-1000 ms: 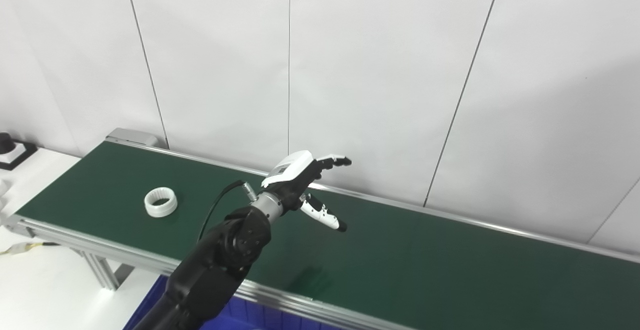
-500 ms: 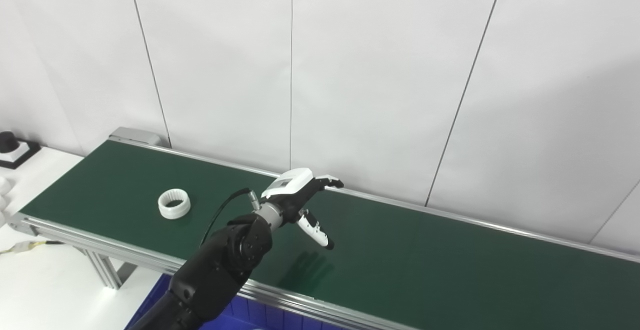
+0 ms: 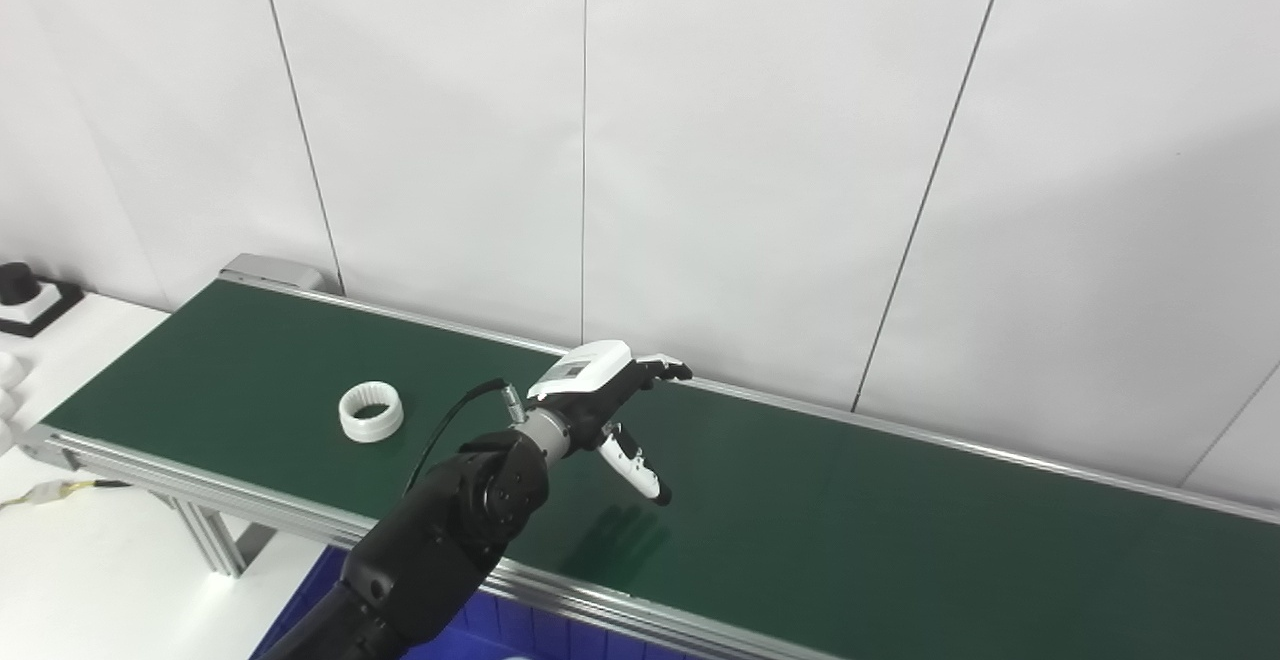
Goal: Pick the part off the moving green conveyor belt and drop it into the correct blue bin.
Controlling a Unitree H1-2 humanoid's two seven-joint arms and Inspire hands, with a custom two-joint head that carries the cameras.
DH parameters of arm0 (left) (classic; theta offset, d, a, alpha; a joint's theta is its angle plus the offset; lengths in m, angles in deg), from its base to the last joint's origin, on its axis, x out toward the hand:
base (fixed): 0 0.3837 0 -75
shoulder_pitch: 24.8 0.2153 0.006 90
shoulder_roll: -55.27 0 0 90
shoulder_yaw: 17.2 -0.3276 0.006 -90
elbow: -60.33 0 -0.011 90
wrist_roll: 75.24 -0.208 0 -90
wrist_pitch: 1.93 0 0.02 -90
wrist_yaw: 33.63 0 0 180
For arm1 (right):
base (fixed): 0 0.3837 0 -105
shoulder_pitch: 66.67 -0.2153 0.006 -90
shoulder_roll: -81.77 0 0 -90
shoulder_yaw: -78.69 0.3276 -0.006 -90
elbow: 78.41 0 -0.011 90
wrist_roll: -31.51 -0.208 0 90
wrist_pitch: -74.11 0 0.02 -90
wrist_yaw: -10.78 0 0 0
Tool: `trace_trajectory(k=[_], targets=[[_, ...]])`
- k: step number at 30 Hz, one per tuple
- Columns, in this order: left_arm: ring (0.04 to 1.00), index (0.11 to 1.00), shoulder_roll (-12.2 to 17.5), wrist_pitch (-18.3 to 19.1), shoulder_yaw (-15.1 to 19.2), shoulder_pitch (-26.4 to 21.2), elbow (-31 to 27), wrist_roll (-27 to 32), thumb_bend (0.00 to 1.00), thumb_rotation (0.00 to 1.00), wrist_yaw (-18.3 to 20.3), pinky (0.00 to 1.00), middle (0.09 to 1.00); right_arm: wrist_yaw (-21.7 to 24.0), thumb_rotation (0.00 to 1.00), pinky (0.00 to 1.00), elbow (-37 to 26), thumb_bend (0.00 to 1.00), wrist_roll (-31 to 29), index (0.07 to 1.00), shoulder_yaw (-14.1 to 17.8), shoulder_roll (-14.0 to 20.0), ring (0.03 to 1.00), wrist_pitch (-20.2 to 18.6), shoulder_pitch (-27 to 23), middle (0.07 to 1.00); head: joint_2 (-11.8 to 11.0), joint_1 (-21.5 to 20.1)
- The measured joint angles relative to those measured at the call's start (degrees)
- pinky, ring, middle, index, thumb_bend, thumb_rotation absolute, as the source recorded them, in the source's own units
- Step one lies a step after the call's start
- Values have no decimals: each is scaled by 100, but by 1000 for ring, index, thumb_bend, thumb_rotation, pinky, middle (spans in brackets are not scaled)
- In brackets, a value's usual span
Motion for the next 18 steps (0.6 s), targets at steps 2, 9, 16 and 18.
trace_trajectory(k=[2,9,16,18], targets=[[857,860,77,38,-45,-27,-9,-47,946,75,139,816,895,6,1000,789,-8,477,-3,1000,16,0,841,0,0,872,9,26],[909,853,256,341,-286,-263,-12,-264,964,83,752,922,915,34,1000,785,-8,466,-18,1000,48,6,842,0,-1,874,18,79],[922,834,298,493,-452,-457,115,-521,962,31,1082,951,905,50,1000,772,-10,456,-30,997,68,15,831,0,1,865,26,105],[920,833,309,495,-527,-457,166,-582,962,18,1111,949,901,50,1000,767,-10,459,-31,997,75,26,829,0,1,865,26,105]])
